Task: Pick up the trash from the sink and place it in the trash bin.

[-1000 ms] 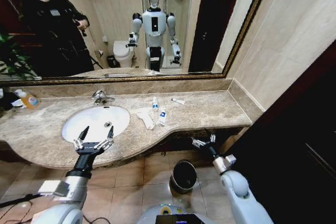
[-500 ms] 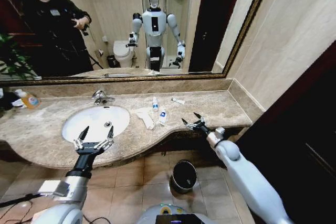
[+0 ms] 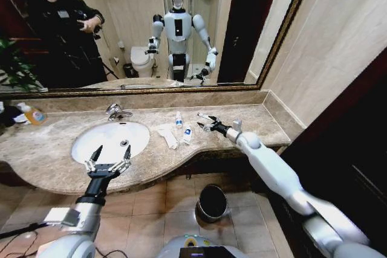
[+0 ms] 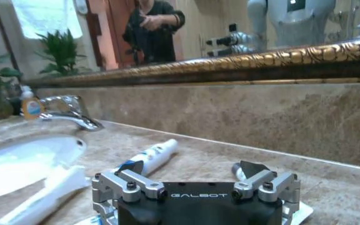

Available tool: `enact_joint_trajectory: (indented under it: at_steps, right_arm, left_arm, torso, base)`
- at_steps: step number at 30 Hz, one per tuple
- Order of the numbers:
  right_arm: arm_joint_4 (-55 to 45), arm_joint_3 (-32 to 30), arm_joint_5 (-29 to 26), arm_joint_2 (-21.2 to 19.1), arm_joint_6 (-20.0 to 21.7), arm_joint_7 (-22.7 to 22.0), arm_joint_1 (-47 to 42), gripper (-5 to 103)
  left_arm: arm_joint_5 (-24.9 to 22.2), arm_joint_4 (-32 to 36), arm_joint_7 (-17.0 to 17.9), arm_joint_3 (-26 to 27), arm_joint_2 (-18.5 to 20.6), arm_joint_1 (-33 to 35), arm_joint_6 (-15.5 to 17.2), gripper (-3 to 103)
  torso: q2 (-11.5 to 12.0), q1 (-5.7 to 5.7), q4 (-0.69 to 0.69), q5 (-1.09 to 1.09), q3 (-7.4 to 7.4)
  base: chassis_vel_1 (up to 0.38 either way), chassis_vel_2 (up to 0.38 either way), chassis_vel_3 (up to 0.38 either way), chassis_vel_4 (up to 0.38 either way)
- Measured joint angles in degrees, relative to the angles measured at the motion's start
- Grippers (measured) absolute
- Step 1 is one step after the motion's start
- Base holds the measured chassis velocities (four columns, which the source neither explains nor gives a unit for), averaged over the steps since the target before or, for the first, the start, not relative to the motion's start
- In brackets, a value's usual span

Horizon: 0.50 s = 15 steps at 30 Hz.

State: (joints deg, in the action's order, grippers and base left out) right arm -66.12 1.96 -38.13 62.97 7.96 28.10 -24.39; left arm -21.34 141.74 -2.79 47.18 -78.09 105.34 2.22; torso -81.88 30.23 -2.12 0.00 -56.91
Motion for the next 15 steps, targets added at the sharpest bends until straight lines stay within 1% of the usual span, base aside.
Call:
enact_joint_trajectory:
  at_steps: [5,10,15]
  right_arm:
    - [7.0,1.0,1.6,2.9,-0.7,0.0,4.4,100]
    - [11.2,2.0,3.0,4.6,-1.3,-0.5,7.0,100]
    - [17.1,2.4,5.6,6.3,-2.6,-0.6,10.3,100]
  left_arm:
    - [0.0,0.0,0.0,0.0,0.0,0.0,0.0,100]
    - [0.0,0.0,0.0,0.0,0.0,0.0,0.0,100]
    - [0.0,0.0,0.0,0.0,0.0,0.0,0.0,100]
  torso:
    - [0.0,0.0,0.01,-0.01,0.0]
    - [0.0,0.0,0.01,0.0,0.0]
    - [0.0,0.0,0.0,-0.01,0.01]
  base:
    - [0.0,0.0,0.0,0.0]
    - [0.0,0.0,0.0,0.0]
    - [0.0,0.0,0.0,0.0]
